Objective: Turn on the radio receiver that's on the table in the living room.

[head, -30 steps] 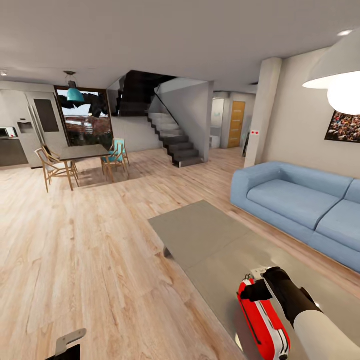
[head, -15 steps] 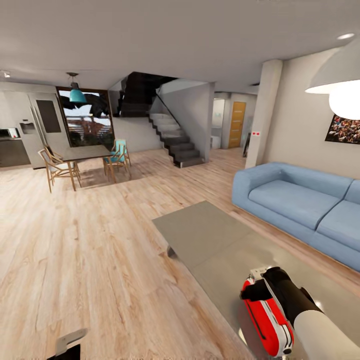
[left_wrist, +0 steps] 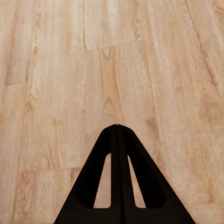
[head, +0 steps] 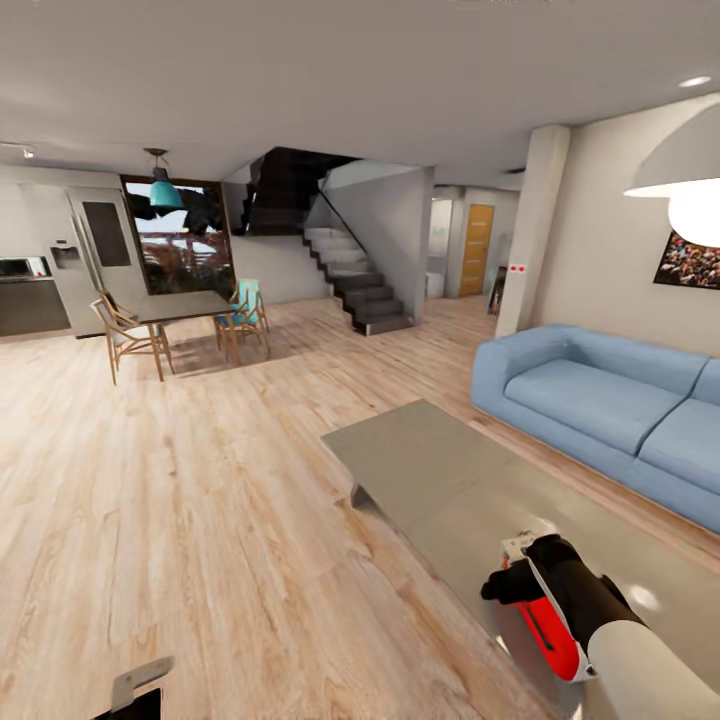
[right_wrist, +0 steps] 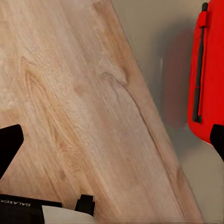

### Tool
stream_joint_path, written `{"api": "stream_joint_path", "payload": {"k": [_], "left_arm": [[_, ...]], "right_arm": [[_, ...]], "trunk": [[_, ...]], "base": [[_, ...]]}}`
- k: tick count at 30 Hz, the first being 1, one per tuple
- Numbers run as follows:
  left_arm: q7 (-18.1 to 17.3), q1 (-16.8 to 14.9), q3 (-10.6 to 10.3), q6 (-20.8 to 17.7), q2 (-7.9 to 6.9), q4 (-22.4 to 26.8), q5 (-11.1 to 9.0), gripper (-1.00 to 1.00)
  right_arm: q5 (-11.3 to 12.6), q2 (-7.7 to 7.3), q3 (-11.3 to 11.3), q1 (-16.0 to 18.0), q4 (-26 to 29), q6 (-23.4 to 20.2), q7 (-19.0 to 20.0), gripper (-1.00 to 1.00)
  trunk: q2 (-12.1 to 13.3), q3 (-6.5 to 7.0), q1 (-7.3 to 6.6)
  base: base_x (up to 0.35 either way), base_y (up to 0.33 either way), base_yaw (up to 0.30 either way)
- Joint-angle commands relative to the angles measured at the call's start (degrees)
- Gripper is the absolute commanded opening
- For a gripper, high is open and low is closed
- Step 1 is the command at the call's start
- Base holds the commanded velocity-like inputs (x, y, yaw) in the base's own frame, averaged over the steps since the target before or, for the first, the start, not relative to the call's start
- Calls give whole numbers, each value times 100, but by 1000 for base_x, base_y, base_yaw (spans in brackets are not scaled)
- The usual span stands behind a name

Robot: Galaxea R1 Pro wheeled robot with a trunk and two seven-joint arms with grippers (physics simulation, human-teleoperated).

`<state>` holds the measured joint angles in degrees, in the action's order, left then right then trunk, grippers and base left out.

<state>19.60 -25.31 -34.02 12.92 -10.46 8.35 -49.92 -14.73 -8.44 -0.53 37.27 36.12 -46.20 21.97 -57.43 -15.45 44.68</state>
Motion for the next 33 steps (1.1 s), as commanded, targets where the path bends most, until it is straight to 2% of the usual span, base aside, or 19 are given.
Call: {"api": "stream_joint_path", "payload": {"k": [1,11,14,16,22,26,30,33], "left_arm": [[0,0,0,0,0,0,0,-100],[0,0,0,0,0,0,0,-100],[0,0,0,0,0,0,0,-100],[0,0,0,-3,0,0,0,-100],[0,0,0,4,0,0,0,-100],[0,0,0,7,0,0,0,-100],[0,0,0,8,6,0,-2,-100],[0,0,0,9,8,0,-3,-100]], "right_arm": [[0,0,-3,0,-28,2,0,100],[7,7,-9,0,-156,29,1,100],[11,22,-9,0,-367,243,6,100],[6,87,-9,0,-582,486,6,100],[-20,234,-9,0,-987,691,1,100],[-28,278,-9,0,-1198,765,0,100],[-48,360,-9,0,-1671,1147,0,100],[-184,409,-9,0,-2114,1488,0,100]], "trunk": [[42,18,-23],[443,198,-242],[563,252,-308],[643,288,-352],[884,395,-484],[884,395,-484],[884,395,-484],[884,395,-484]], "base": [[-162,249,0],[-159,251,0],[-140,257,0],[-133,261,0],[-95,245,0],[-20,73,0],[-5,17,0],[-1,4,0]]}}
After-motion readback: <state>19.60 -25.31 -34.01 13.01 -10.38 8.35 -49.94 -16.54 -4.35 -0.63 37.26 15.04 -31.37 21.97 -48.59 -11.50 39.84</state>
